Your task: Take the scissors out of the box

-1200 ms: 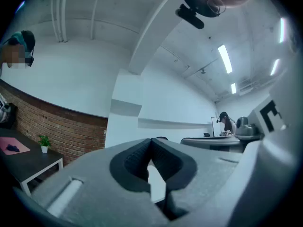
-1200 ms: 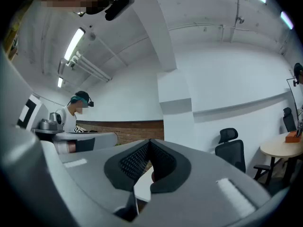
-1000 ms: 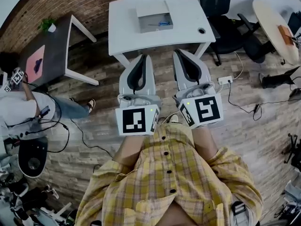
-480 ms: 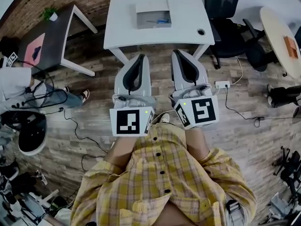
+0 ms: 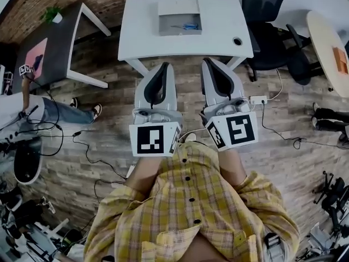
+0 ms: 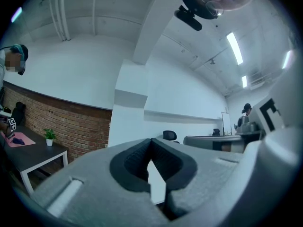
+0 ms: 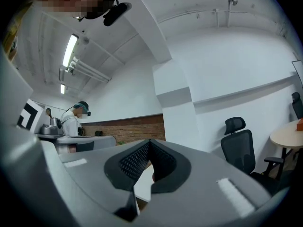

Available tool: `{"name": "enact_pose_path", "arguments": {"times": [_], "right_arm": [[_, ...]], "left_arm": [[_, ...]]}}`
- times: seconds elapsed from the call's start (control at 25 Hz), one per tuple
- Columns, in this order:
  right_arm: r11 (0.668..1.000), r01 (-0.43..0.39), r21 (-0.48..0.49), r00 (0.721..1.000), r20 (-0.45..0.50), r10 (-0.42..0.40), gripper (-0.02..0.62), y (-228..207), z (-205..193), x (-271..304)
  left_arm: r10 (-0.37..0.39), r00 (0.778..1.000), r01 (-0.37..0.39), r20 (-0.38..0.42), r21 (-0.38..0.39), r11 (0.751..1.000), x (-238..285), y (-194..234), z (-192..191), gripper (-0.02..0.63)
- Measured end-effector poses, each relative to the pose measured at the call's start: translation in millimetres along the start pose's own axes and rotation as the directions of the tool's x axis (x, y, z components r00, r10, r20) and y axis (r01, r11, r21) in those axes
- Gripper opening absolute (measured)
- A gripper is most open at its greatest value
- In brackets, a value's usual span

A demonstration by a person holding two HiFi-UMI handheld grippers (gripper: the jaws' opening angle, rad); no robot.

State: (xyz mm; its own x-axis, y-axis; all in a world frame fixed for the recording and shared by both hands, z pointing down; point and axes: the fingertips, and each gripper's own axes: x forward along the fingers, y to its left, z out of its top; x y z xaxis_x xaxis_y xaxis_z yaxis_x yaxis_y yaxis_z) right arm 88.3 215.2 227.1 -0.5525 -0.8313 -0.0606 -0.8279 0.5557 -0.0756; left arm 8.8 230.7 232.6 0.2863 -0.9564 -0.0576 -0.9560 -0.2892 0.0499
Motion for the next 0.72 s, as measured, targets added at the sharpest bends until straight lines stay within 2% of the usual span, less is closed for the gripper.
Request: {"name": "enact_pose_path", "arguments": {"times": [0.24,0.56,0.72], "right_arm": [[1.000,-0.007,0.019,0.999,-0.043,0.008,0.005,-24.8,-13.6,63.7],[0.998,0.061,0.012,0.996,-0.064,-0.060,0.005,-50.9,-11.4,165.6],[0.996,0.086,-0.005,0.994,-0.071,-0.086,0.005,-58.5,-10.3,211.3]], "left_arm": [[-0.034,0.999,0.034,-0.002,-0.023,0.999,64.7,29.7,-10.7,0.003],[-0.072,0.997,0.069,-0.040,-0.060,0.996,151.3,101.0,-11.5,0.003],[-0.097,0.995,0.095,-0.027,-0.070,0.993,190.0,128.8,-5.8,0.003]]}}
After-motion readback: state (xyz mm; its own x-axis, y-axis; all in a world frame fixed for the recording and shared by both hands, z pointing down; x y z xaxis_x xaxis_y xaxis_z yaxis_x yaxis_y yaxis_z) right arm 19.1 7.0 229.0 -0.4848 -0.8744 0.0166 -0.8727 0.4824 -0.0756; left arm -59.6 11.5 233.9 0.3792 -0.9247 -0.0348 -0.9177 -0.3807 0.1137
